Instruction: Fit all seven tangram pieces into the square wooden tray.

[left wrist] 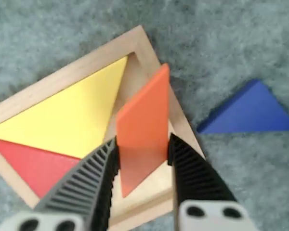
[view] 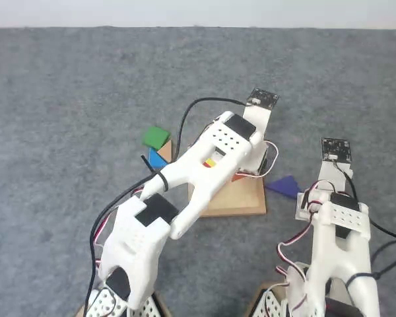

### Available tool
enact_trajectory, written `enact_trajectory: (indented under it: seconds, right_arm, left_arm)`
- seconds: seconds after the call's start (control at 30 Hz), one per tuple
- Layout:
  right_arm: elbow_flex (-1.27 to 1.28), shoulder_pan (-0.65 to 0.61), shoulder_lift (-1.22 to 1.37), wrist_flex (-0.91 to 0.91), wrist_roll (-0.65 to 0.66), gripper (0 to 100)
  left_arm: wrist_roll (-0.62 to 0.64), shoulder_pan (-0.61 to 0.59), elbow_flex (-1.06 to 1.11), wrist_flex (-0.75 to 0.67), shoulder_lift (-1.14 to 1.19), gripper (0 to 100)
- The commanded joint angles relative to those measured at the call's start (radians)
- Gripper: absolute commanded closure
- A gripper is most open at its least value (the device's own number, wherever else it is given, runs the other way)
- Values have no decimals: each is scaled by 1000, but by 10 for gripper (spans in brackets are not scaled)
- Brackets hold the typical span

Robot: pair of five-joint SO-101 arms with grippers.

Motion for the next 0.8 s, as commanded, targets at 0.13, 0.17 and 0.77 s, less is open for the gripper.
enact_trajectory:
  seconds: [0.13, 0.17, 0.77]
  right_arm:
    - [-41, 10, -10, -18, -9, 724]
    - [-41, 10, -10, -18, -9, 724]
    - [-41, 10, -10, -18, -9, 724]
  left_arm:
    - [14, -2, -44, 38, -8, 804]
    - [14, -2, -44, 38, -8, 804]
    - [-37, -64, -36, 8, -8, 805]
